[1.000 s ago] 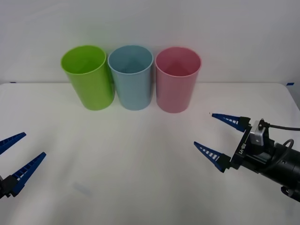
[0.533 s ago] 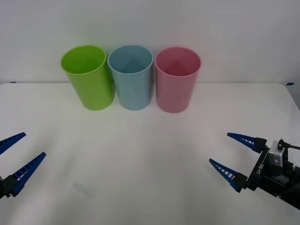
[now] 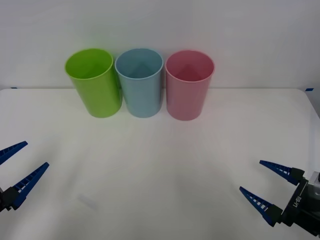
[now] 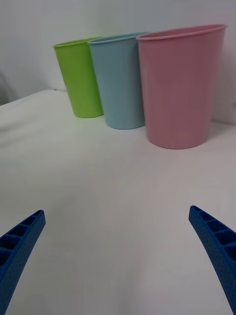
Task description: Grasp the object on the table and drop it into the matching bin: aluminum can to the light blue bin, PET bottle to the pink bin.
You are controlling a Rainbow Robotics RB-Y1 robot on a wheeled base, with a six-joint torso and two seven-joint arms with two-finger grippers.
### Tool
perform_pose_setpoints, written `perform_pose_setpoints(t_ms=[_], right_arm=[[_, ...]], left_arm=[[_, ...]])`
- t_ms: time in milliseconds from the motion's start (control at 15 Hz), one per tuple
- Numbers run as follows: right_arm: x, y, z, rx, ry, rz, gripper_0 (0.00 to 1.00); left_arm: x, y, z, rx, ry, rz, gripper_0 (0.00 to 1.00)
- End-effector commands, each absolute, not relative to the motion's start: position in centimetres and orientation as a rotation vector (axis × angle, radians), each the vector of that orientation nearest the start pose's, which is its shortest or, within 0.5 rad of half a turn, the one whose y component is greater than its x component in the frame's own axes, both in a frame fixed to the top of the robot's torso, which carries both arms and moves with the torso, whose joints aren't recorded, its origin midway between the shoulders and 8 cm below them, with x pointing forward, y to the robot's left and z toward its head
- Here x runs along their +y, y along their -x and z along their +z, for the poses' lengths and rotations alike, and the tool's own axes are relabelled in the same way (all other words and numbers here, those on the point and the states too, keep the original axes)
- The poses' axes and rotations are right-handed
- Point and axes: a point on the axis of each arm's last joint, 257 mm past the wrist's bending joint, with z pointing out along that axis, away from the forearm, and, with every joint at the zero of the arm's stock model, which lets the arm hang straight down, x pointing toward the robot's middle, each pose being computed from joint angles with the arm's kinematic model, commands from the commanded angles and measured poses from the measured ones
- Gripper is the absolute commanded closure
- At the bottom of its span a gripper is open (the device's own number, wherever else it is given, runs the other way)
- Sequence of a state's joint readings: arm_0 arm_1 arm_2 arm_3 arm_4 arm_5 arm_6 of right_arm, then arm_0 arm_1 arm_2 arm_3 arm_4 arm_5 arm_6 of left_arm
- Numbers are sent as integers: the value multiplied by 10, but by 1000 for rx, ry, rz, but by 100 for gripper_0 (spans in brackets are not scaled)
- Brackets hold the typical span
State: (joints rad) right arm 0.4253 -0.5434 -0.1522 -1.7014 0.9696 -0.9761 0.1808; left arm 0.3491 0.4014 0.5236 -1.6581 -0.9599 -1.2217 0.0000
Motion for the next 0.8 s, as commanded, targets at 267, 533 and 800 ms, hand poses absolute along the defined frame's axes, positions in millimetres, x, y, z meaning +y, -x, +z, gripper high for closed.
perform_pose_setpoints(t_ms=[267, 533, 800], right_arm=[[-260, -322, -260, 1613, 618, 560, 0], [-257, -319, -258, 1602, 626, 577, 0], [-257, -319, -258, 1601, 627, 577, 0]], left_arm=[[330, -342, -169, 1441, -465, -567, 0], [330, -342, -169, 1441, -465, -567, 0], [330, -342, -169, 1441, -465, -567, 0]])
